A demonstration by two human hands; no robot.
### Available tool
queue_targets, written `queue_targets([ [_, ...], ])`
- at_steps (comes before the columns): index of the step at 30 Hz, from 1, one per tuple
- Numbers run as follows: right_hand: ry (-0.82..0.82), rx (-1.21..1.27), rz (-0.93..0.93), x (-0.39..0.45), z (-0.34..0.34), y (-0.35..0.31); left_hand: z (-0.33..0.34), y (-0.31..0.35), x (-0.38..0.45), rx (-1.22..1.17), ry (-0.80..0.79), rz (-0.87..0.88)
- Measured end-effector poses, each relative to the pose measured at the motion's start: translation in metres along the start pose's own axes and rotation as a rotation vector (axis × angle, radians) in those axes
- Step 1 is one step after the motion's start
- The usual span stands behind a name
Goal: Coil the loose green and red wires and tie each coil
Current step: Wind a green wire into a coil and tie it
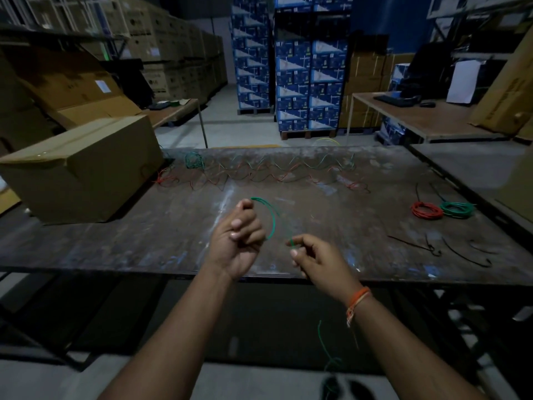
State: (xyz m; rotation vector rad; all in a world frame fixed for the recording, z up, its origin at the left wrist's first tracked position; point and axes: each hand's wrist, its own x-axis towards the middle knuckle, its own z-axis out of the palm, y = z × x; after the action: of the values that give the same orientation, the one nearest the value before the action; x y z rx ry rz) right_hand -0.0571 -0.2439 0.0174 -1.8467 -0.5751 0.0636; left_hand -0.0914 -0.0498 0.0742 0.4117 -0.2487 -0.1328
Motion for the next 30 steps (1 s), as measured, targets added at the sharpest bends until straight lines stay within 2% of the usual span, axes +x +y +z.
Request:
queue_targets([
  [3,0.049,-0.207,-0.017,-0.014,-0.005,0.020,-0.010,0.023,-0.001,-0.113,0.091,0.090],
  [5,0.027,-0.370,-0.157,-0.020,-0.008,0.018,-0.015,0.029,-0.001,-0.069,0.203,0.145],
  [7,-0.026,-0.438,-0.343,-0.022,-0.010,0.005,-0.018,0.025,0.000,0.138,0.340,0.187],
  [9,-0.055,-0.476,-0.497,-0.020,-0.010,-0.015,-0.019,0.012,0.001,0.366,0.412,0.208],
  [14,0.036,-0.435,-0.673,-0.004,-0.008,-0.055,-0.018,-0.017,-0.005,0.840,0.344,0.138],
  [18,0.056,-0.374,-0.610,0.015,-0.013,-0.065,-0.011,-0.025,-0.012,0.927,0.165,0.080],
  [22,0.105,-0.240,-0.458,0.025,-0.013,-0.057,-0.008,-0.027,-0.016,0.737,0.178,0.026],
  [24,0.107,-0.126,-0.358,0.027,-0.010,-0.049,-0.009,-0.026,-0.018,0.638,0.133,-0.027],
  [27,0.058,0.024,-0.286,0.027,-0.002,-0.037,-0.010,-0.022,-0.022,0.549,0.045,-0.097],
  [30,0.002,0.144,-0.175,0.022,0.011,-0.025,-0.008,-0.021,-0.024,0.435,0.037,-0.098],
])
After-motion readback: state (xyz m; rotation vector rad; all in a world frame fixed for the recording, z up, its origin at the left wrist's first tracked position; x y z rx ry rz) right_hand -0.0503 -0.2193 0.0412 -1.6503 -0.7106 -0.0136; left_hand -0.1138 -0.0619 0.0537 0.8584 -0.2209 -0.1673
